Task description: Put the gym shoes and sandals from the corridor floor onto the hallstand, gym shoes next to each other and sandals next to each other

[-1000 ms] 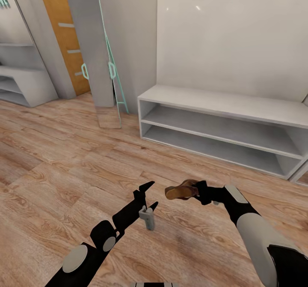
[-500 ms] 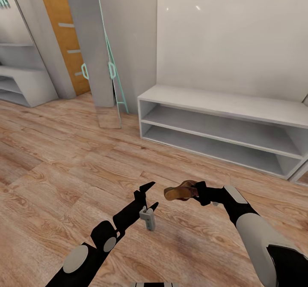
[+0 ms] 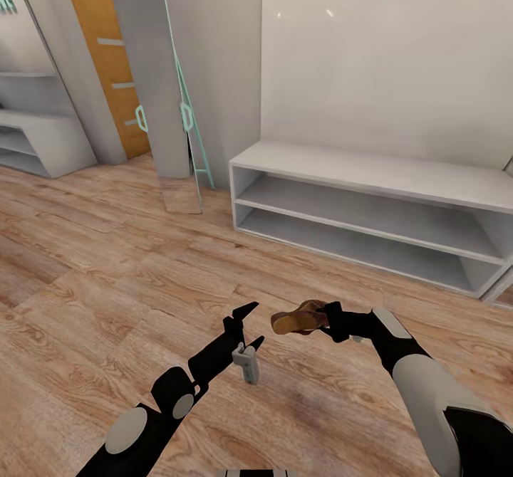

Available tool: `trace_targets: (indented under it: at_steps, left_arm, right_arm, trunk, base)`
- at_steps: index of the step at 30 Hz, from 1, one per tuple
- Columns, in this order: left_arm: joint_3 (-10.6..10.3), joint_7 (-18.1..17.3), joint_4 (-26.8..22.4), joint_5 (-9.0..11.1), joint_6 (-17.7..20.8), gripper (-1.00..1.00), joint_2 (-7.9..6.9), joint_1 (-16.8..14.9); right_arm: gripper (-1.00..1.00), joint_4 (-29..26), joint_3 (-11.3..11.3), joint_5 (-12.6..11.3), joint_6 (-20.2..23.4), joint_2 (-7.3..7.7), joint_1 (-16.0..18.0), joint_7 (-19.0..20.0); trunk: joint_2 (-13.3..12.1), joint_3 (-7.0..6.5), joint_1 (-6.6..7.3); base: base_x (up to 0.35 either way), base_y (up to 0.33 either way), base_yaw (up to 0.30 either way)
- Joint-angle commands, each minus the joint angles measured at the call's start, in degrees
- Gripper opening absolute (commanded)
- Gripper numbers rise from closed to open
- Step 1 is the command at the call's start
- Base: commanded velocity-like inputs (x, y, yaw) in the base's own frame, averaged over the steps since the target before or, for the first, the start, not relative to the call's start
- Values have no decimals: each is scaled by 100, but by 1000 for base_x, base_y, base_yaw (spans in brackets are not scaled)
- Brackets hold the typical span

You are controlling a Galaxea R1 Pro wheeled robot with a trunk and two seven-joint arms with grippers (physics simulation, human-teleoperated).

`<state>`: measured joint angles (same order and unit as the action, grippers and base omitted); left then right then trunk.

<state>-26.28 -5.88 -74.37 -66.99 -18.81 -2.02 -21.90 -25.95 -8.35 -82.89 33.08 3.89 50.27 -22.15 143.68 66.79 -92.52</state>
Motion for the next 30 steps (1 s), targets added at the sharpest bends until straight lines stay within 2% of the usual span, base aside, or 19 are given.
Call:
trace_targets:
  at_steps: [1,2,9,15,20,22,27,30]
  left_arm:
    - [0,0,-1,0,0,100,0,0]
    - [0,0,-4,1,0,100,0,0]
    - [-3,-4,-9,1,0,100,0,0]
    - [-39,-8,-9,6,0,100,0,0]
    - [-174,-9,-7,6,0,100,0,-2]
    - [-228,-11,-7,9,3,100,0,-2]
    - [-287,-16,-7,16,7,100,0,0]
    - [-436,-17,-3,27,13,100,0,1]
  right_arm:
    - [-100,0,0,1,1,-11,0,0]
    - [-100,1,0,1,3,-65,0,0]
    - [-100,2,0,1,9,-186,0,0]
    - [-100,2,0,1,13,-234,0,0]
    - [-100,2,0,1,101,-251,0,0]
    - [-100,2,0,1,351,-258,0,4]
    - [-100,2,0,1,532,-263,0,9]
    - [-100,2,0,1,575,-263,0,13]
  trunk:
    - [0,0,0]
    - [0,0,0]
    - [0,0,0]
    - [0,0,0]
    - [0,0,0]
    - [0,0,0]
    - [0,0,0]
    - [0,0,0]
  base:
    - [0,0,0]
    - [0,0,0]
    - [0,0,0]
    - [0,0,0]
    - [0,0,0]
    - [0,0,0]
    - [0,0,0]
    - [0,0,0]
